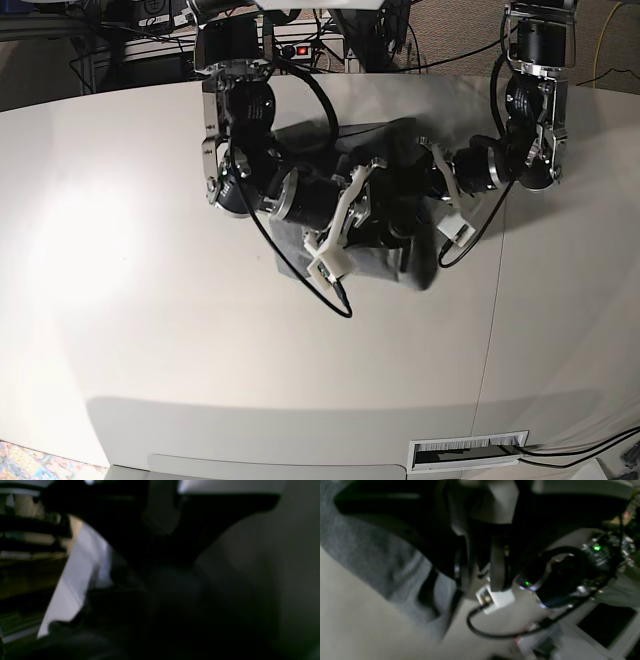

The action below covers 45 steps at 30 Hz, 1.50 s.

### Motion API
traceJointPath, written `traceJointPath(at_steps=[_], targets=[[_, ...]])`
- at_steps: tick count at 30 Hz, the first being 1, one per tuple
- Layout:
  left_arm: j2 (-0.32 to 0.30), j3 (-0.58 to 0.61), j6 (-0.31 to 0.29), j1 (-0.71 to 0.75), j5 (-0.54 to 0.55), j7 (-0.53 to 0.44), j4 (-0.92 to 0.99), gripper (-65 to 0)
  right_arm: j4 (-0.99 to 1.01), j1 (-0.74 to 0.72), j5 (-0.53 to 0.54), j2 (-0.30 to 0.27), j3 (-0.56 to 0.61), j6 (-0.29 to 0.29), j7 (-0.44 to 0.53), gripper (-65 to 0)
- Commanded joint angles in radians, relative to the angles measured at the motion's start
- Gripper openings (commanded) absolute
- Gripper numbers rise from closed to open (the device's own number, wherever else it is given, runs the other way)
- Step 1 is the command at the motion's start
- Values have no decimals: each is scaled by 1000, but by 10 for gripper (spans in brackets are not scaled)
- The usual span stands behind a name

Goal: Fold the T-shirt properly
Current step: 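Fold the right gripper's end over onto the left gripper's end, then drag the folded bundle with both grippers toward the left arm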

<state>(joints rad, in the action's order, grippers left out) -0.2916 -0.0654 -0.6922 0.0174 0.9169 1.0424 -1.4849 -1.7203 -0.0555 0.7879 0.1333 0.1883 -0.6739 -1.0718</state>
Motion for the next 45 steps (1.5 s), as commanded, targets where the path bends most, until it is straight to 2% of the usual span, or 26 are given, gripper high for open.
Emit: traceJointPath(at_steps=[1,7,11,15,19,22,26,27,32,37,41,43,45], targets=[[-17,-3,-6,-15,26,-5,-41,-650,-17,-21,44,8,3,-4,31,-488],[-101,-3,-6,-15,26,24,-180,-650,-25,-31,114,8,0,-4,33,-489],[-163,-3,-6,-14,16,25,-207,-650,-94,-31,101,8,-5,-4,30,-489],[-212,-3,-6,-14,3,39,-207,-650,-181,-40,-35,6,-39,-4,24,-489],[-252,-3,66,-14,4,40,-219,-650,-204,-44,-237,-15,-83,-3,29,-491],[-257,-3,68,-14,23,43,-252,-650,-203,-44,-402,-47,-108,-3,71,-509],[-235,-3,46,16,140,42,-305,-650,-202,-44,-568,-90,-112,0,203,-642],[-220,-3,37,23,154,42,-317,-650,-200,-45,-593,-96,-112,0,224,-650],[-104,-3,37,56,200,42,-336,-650,-103,-63,-683,-97,-112,1,270,-650],[-18,-3,37,103,275,52,-336,-650,63,-128,-692,-97,-111,1,287,-650],[24,-3,34,140,346,104,-338,-650,182,-194,-692,-97,-111,1,308,-650],[35,-3,2,164,370,103,-338,-650,231,-222,-692,-96,-111,1,317,-650],[46,-3,-6,185,379,103,-338,-650,269,-243,-692,-94,-108,1,318,-650]])
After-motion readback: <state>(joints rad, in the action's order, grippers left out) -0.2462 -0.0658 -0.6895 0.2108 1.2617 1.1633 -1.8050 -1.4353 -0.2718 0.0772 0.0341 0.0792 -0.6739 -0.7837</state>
